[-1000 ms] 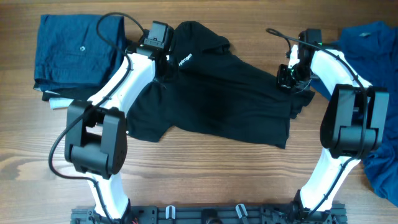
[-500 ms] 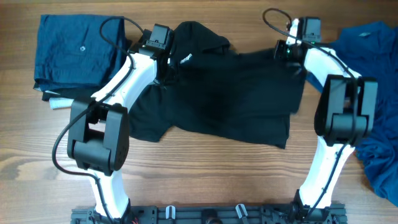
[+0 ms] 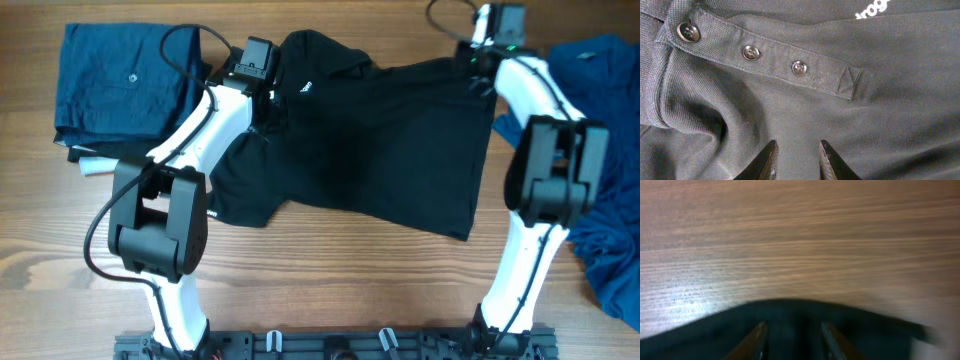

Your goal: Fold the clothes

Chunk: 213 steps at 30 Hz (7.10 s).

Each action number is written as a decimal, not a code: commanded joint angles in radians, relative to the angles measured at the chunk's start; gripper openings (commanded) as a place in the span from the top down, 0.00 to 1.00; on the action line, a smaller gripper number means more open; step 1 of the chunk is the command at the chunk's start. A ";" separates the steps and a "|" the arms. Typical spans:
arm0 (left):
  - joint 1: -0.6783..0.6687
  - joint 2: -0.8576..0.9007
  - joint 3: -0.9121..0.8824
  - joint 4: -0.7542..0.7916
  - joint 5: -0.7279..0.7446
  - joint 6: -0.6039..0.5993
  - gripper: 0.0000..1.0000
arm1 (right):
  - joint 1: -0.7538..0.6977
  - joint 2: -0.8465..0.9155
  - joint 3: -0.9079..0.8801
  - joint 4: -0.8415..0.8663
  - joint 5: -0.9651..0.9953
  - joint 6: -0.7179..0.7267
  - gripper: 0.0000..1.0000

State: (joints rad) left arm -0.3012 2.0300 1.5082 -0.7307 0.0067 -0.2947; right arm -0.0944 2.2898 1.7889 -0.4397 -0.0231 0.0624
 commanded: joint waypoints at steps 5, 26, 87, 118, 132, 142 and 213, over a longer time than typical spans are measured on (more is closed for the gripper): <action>-0.005 0.014 -0.006 0.005 0.012 -0.006 0.73 | -0.223 -0.169 0.004 -0.393 -0.064 0.127 0.96; -0.005 0.014 -0.006 -0.011 0.012 -0.010 0.72 | -0.366 0.054 -0.298 0.144 0.006 0.097 0.96; 0.286 -0.274 -0.180 -0.250 0.135 -0.036 0.39 | -0.183 -0.396 -0.801 -0.583 0.046 0.489 0.94; 0.231 -0.274 -0.544 -0.291 0.414 0.265 0.43 | -0.393 -0.396 -0.803 -0.469 -0.027 0.479 0.92; 0.231 -0.274 -0.645 -0.151 0.394 0.131 0.94 | -0.393 -0.396 -0.803 -0.458 -0.037 0.479 0.91; 0.231 -0.274 -0.645 -0.397 0.401 0.024 0.90 | -0.393 -0.396 -0.803 -0.457 -0.022 0.461 0.90; -0.106 0.128 -0.079 -0.019 0.048 0.017 0.96 | -0.130 0.010 -0.161 -0.535 0.121 0.120 0.95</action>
State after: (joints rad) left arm -0.3805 2.1235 1.4685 -0.6781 0.0883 -0.2535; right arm -0.1993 2.2265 1.6650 -0.9463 0.0029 0.1642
